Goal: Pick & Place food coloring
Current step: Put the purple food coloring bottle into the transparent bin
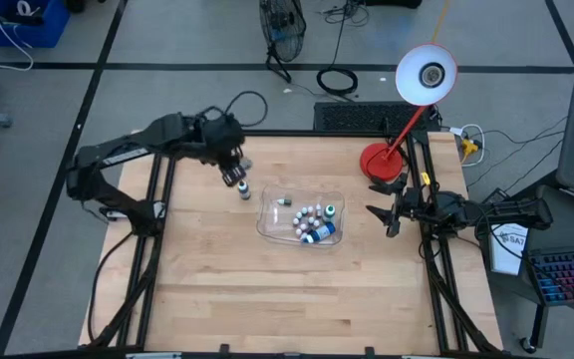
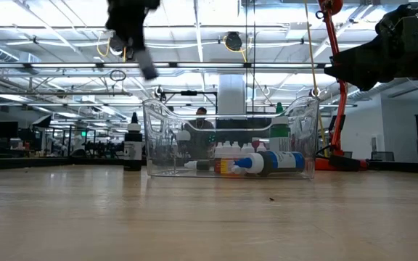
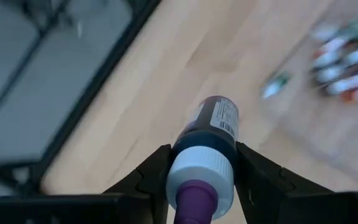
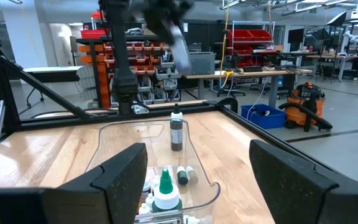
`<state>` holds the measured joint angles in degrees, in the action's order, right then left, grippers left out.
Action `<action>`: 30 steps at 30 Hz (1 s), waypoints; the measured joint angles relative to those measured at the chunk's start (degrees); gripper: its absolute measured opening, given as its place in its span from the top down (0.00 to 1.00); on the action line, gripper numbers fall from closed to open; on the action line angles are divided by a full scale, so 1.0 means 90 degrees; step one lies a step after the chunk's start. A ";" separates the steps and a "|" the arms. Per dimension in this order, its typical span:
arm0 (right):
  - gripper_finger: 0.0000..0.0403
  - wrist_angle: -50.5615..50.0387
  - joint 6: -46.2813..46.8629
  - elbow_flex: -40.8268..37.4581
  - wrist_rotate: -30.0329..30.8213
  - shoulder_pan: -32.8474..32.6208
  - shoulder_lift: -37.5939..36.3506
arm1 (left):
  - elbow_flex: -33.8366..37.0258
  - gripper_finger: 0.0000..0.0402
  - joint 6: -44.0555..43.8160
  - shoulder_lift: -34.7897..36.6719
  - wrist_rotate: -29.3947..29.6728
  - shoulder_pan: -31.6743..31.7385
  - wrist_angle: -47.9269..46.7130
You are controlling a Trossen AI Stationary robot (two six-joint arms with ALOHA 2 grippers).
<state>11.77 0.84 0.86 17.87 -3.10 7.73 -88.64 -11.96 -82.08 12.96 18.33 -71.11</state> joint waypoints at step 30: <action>0.33 0.0002 -0.0001 0.0000 0.0001 -0.0001 0.0000 | -0.2218 0.64 0.0803 -0.4694 -0.0097 -0.1693 -0.0018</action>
<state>11.79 0.83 0.86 17.88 -3.11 7.73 -108.60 -4.73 -124.32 12.09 3.09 -71.27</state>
